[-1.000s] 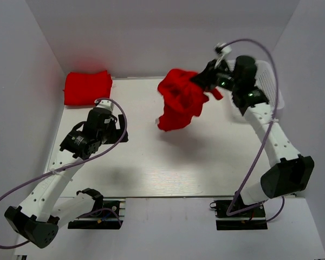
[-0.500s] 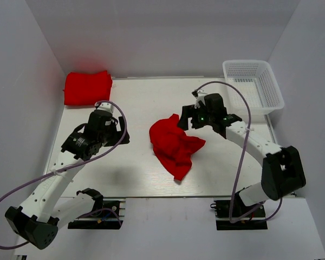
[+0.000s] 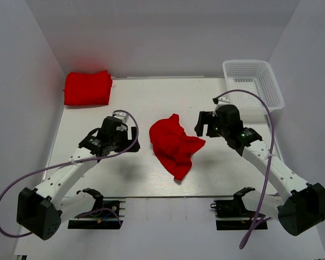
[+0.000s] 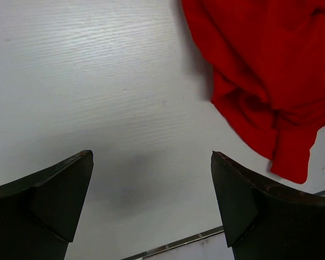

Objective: Fold and stack the t-shirts
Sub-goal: Move the tshirt to the center of the board, then flatten the tshirt out

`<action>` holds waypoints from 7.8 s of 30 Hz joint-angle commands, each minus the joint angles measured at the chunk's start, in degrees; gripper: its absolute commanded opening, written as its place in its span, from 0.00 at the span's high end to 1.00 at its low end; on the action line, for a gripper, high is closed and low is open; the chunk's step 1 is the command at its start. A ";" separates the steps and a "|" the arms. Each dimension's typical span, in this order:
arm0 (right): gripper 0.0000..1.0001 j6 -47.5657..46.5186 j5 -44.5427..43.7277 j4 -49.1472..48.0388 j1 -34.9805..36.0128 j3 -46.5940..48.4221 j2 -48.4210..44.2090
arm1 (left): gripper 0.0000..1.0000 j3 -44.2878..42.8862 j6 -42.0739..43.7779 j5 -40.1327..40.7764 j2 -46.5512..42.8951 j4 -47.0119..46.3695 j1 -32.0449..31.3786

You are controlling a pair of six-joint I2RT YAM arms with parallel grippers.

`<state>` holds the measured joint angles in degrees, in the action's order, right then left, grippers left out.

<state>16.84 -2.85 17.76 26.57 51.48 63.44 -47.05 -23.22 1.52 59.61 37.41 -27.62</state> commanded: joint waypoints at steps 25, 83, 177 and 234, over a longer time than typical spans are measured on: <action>0.10 11.20 -9.54 5.36 -3.98 -3.58 11.97 | 0.36 4.16 12.23 -14.09 27.92 -37.06 -9.12; 1.00 -8.56 -31.15 -11.08 -4.15 10.82 7.15 | 1.00 -16.39 6.35 25.96 4.19 -11.96 -8.07; 0.10 -13.59 12.26 -0.18 -6.88 0.99 17.68 | 0.00 2.06 -9.47 4.36 24.13 -15.26 7.31; 0.10 0.03 -3.91 3.86 -8.37 -2.88 4.94 | 0.00 4.33 -5.25 -9.87 8.84 0.99 0.11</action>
<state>15.09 -4.62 21.28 18.55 49.15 70.85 -42.22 -26.28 -8.64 70.13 38.02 -26.00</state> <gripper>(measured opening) 0.904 0.998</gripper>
